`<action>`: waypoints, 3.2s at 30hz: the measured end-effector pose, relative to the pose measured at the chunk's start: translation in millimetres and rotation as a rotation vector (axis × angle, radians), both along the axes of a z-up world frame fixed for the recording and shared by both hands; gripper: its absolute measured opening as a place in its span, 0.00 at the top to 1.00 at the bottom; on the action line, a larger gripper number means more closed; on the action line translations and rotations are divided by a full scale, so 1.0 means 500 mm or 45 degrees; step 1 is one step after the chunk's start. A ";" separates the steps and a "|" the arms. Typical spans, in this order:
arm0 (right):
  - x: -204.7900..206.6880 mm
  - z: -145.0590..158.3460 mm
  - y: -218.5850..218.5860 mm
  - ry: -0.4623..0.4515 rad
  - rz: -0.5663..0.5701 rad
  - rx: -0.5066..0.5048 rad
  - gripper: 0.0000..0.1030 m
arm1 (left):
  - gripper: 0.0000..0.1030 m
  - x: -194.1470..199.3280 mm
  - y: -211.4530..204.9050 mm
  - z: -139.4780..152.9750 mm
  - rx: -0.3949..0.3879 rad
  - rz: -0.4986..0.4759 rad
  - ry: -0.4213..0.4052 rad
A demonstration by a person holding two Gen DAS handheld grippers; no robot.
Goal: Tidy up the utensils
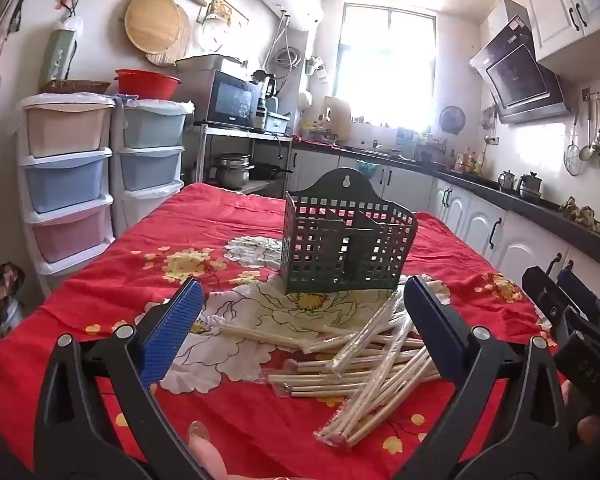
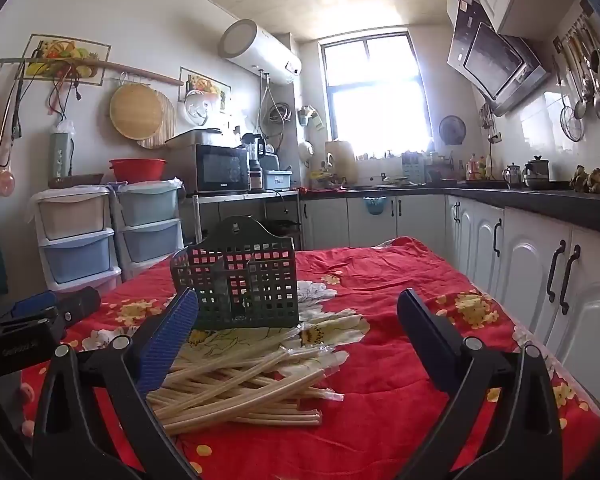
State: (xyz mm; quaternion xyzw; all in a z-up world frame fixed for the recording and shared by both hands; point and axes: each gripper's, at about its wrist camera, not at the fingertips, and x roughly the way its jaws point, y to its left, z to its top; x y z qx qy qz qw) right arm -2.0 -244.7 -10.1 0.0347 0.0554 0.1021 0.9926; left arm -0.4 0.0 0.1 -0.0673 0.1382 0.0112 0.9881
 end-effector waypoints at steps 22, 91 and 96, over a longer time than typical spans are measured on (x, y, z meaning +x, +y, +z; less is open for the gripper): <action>0.004 -0.006 0.001 0.026 0.002 -0.004 0.06 | 0.10 -0.011 -0.014 0.003 -0.026 -0.032 0.015; 0.179 -0.016 0.024 0.492 0.132 -0.116 0.09 | 0.11 0.143 0.150 -0.084 -0.391 -0.005 0.538; 0.221 -0.047 -0.003 0.646 0.126 -0.050 0.27 | 0.30 0.173 0.157 -0.109 -0.470 -0.033 0.623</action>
